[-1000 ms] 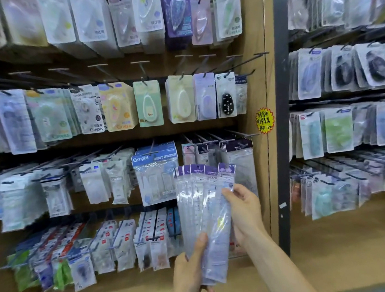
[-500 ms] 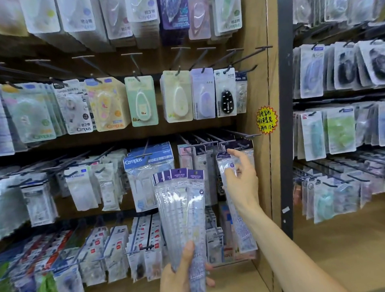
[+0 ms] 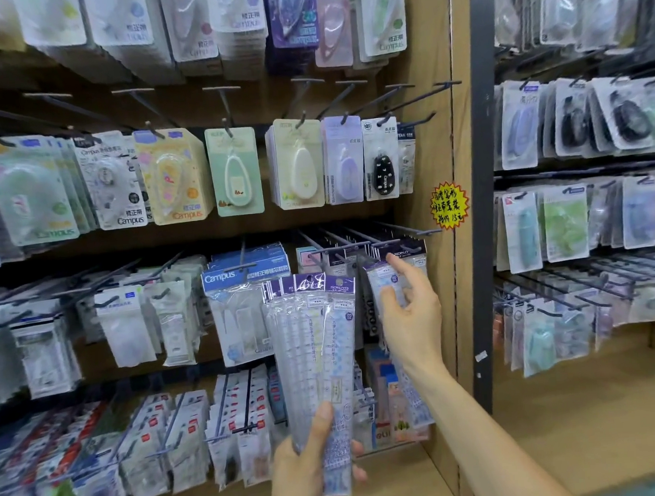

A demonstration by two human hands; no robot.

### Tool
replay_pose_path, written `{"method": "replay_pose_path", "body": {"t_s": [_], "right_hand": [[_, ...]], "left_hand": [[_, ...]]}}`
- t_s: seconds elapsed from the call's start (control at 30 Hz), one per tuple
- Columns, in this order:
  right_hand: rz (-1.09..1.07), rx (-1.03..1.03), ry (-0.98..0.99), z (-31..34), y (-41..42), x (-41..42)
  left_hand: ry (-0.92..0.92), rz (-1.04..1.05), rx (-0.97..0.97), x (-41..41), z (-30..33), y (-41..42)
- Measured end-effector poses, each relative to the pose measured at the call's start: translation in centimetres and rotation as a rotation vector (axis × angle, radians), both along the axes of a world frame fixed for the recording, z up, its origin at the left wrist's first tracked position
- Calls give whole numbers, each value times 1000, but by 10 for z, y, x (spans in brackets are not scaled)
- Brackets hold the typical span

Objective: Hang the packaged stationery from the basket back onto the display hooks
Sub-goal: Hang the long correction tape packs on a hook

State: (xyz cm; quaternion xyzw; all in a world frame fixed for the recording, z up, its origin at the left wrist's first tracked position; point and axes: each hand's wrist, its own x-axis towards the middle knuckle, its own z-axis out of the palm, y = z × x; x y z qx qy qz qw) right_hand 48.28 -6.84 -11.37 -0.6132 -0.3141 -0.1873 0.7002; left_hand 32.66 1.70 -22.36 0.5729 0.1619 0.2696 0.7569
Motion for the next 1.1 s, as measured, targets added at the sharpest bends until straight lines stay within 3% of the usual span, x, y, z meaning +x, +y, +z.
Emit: {"method": "replay_pose_path", "body": {"t_s": [0.73, 1.1], "right_hand": [[10, 81, -121, -7, -1, 3], [-30, -79, -15, -11, 10, 14]], "left_hand": [[4, -41, 36, -3, 7, -1], [31, -22, 35, 0, 3, 8]]}}
